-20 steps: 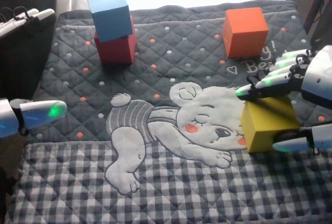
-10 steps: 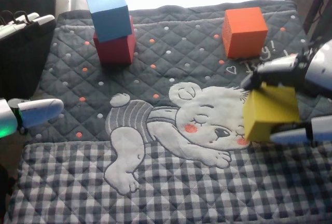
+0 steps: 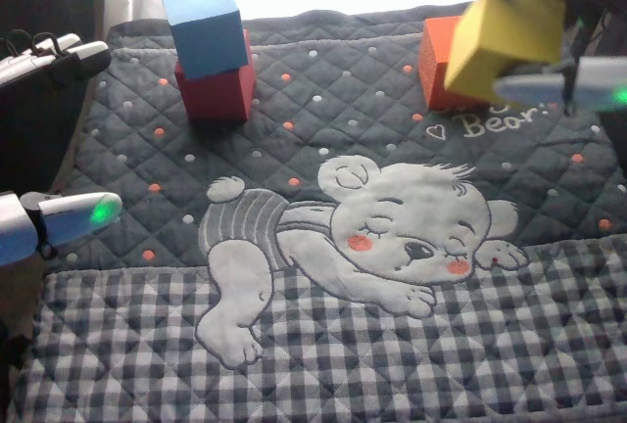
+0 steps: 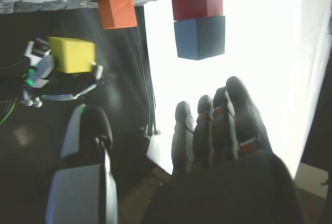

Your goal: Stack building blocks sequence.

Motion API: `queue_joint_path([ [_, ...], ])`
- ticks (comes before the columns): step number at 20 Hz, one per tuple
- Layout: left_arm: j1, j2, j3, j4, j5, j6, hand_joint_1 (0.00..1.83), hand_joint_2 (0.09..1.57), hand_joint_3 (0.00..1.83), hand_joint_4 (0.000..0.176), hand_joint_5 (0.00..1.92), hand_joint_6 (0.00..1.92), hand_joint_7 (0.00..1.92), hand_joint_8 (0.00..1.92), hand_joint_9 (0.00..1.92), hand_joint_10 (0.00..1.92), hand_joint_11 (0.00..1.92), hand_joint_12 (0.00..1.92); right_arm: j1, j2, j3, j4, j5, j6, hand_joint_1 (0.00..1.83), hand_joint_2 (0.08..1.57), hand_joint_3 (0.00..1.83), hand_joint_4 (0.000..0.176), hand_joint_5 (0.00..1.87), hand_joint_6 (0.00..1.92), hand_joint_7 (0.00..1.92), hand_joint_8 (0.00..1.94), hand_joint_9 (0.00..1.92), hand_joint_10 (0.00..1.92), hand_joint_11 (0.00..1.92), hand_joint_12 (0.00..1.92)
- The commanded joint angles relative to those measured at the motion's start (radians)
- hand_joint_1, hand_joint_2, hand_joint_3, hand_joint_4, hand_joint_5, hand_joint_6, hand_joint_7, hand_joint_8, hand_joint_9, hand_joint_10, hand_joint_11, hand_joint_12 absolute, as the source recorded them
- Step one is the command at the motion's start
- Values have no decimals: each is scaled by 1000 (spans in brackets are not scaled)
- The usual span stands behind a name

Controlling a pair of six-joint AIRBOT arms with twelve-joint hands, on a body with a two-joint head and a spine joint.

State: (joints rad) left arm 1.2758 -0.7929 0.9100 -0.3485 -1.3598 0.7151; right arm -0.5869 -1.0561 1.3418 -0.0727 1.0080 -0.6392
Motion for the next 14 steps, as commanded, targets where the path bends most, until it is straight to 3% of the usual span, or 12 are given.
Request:
queue_joint_path([
  [1,-9,0,6,-3,-132,-7,841,1020,0,45,296,1,148,1,89,2,0,294,36,-9,16,23,64,-17,1361,1187,0,38,518,1656,686,1593,950,1518,956,1526],
  [2,-9,0,6,-3,-135,-7,834,1019,0,45,291,1,144,1,83,2,0,259,53,-20,28,23,45,-23,1367,1172,0,23,539,1638,720,1566,952,1531,954,1548],
  [4,-9,0,6,0,-139,-8,833,1017,0,45,291,1,142,0,76,2,0,215,91,-46,64,23,4,-29,1397,1165,0,24,550,1654,768,1559,981,1501,982,1538],
  [5,-9,0,6,1,-140,-8,805,1014,0,43,294,1,139,1,77,2,0,247,112,-57,79,23,-21,-41,1437,1159,0,0,559,1611,821,1494,1042,1387,1019,1462],
  [6,-10,0,6,3,-140,-8,802,1015,0,45,295,1,139,1,74,0,0,253,137,-68,93,22,-56,-60,1447,1164,0,0,560,1597,816,1493,1043,1370,1018,1449],
  [7,-10,0,6,6,-139,-8,814,1012,0,49,292,0,138,0,70,0,0,253,154,-77,106,22,-84,-71,1454,1172,1,12,568,1646,792,1539,1012,1418,1020,1512],
  [8,-10,0,6,7,-138,-9,818,1011,0,50,294,0,140,1,75,1,0,284,158,-81,113,22,-94,-71,1456,1179,1,10,559,1653,774,1559,1006,1451,1045,1524],
  [9,-10,0,6,8,-136,-11,803,1006,0,57,295,0,146,1,83,3,0,328,167,-92,130,22,-116,-71,1442,1167,0,0,582,1577,889,1465,1103,1407,1100,1500],
  [12,-11,0,6,9,-136,-11,816,993,0,74,299,0,152,1,107,5,0,492,179,-112,159,22,-154,-72,1472,1139,0,0,626,1586,945,1477,1153,1400,1153,1488],
  [14,-12,0,7,10,-138,-12,820,994,0,78,296,0,149,0,108,4,0,502,183,-123,172,22,-176,-74,1459,1134,0,5,628,1559,950,1437,1161,1373,1152,1465],
])
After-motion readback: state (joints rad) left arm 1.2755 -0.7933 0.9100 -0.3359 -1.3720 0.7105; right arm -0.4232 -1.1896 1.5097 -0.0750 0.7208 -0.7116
